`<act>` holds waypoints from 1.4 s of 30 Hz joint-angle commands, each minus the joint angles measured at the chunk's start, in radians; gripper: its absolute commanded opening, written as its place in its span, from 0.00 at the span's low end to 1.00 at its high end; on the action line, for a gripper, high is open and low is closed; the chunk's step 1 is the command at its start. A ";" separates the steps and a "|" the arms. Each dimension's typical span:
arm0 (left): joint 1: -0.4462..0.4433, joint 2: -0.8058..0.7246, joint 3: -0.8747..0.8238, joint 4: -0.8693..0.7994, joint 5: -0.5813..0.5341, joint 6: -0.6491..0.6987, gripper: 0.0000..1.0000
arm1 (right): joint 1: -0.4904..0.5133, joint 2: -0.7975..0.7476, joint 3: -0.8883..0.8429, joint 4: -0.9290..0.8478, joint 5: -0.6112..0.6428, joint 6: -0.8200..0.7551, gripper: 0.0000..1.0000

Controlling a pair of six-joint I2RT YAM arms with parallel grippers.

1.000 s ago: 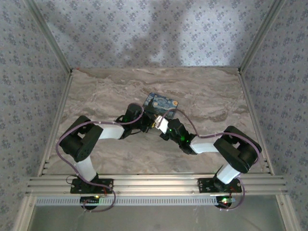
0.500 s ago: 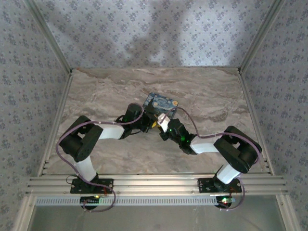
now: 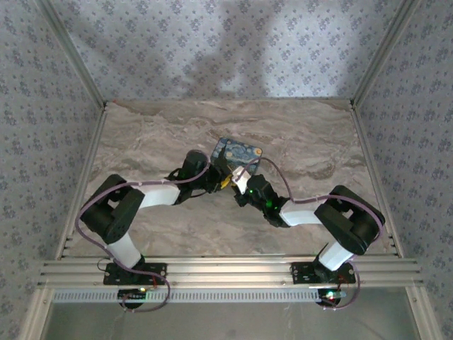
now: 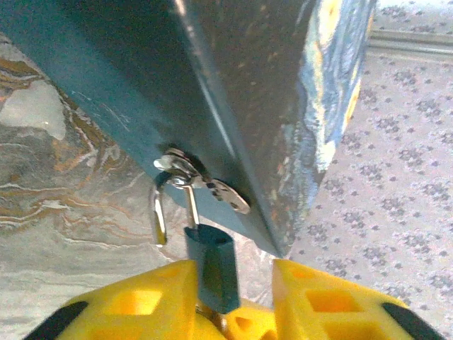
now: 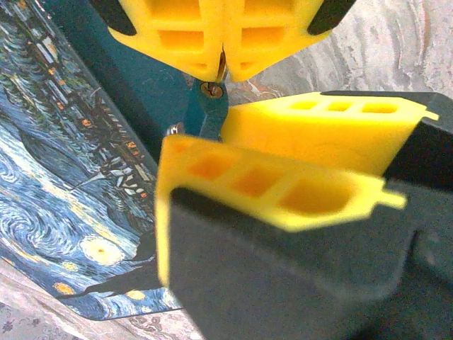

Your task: Unlock a padlock with a key

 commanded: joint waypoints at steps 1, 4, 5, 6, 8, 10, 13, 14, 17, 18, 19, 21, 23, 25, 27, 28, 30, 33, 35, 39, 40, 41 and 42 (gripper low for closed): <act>0.004 -0.043 -0.002 -0.048 -0.013 0.032 0.42 | -0.003 -0.014 0.005 0.029 -0.005 0.051 0.00; 0.015 -0.066 -0.012 -0.074 -0.021 0.051 0.48 | -0.011 -0.025 -0.004 0.022 -0.037 0.109 0.00; 0.019 -0.076 -0.015 -0.085 -0.027 0.060 0.49 | -0.015 -0.029 -0.008 0.020 -0.057 0.137 0.00; 0.023 -0.087 -0.018 -0.098 -0.034 0.070 0.50 | -0.019 -0.034 -0.011 0.018 -0.071 0.164 0.00; 0.031 -0.119 -0.020 -0.141 -0.055 0.102 0.52 | -0.031 -0.042 -0.022 0.018 -0.112 0.231 0.00; 0.041 -0.151 -0.014 -0.199 -0.081 0.142 0.55 | -0.042 -0.048 -0.030 0.018 -0.145 0.293 0.00; 0.058 -0.203 -0.006 -0.285 -0.124 0.206 0.59 | -0.051 -0.057 -0.047 0.022 -0.176 0.378 0.00; 0.065 -0.219 -0.003 -0.307 -0.135 0.225 0.60 | -0.053 -0.059 -0.056 0.027 -0.183 0.405 0.00; 0.085 -0.251 -0.001 -0.350 -0.155 0.269 0.63 | -0.061 -0.068 -0.086 0.047 -0.193 0.489 0.00; 0.091 -0.258 -0.001 -0.359 -0.160 0.280 0.63 | -0.065 -0.069 -0.091 0.055 -0.199 0.513 0.00; 0.098 -0.265 -0.001 -0.368 -0.165 0.292 0.63 | -0.069 -0.068 -0.100 0.064 -0.205 0.540 0.00; 0.110 -0.274 0.004 -0.385 -0.169 0.316 0.64 | -0.080 -0.064 -0.114 0.088 -0.227 0.586 0.00; 0.124 -0.278 0.013 -0.406 -0.172 0.343 0.65 | -0.091 -0.058 -0.126 0.108 -0.247 0.624 0.00; 0.142 -0.274 0.031 -0.425 -0.168 0.382 0.65 | -0.103 -0.050 -0.135 0.123 -0.267 0.667 0.00; 0.164 -0.263 0.061 -0.458 -0.160 0.437 0.66 | -0.114 -0.041 -0.146 0.139 -0.282 0.703 0.00; 0.174 -0.253 0.078 -0.475 -0.156 0.468 0.66 | -0.119 -0.038 -0.150 0.144 -0.288 0.708 0.00; 0.194 -0.226 0.120 -0.515 -0.145 0.536 0.68 | -0.128 -0.032 -0.155 0.149 -0.295 0.741 0.00; 0.219 -0.181 0.179 -0.537 -0.113 0.614 0.71 | -0.141 -0.024 -0.161 0.152 -0.309 0.761 0.05; 0.228 -0.144 0.231 -0.556 -0.098 0.663 0.71 | -0.150 -0.018 -0.162 0.147 -0.320 0.767 0.07; 0.229 -0.042 0.361 -0.612 -0.056 0.748 0.72 | -0.164 -0.011 -0.167 0.142 -0.326 0.774 0.08; 0.229 -0.017 0.392 -0.629 -0.044 0.758 0.72 | -0.164 -0.011 -0.168 0.140 -0.327 0.774 0.08; 0.229 0.013 0.422 -0.639 -0.027 0.764 0.72 | -0.167 -0.012 -0.170 0.137 -0.328 0.774 0.08; 0.227 0.038 0.449 -0.644 -0.007 0.771 0.72 | -0.169 -0.011 -0.171 0.133 -0.331 0.772 0.09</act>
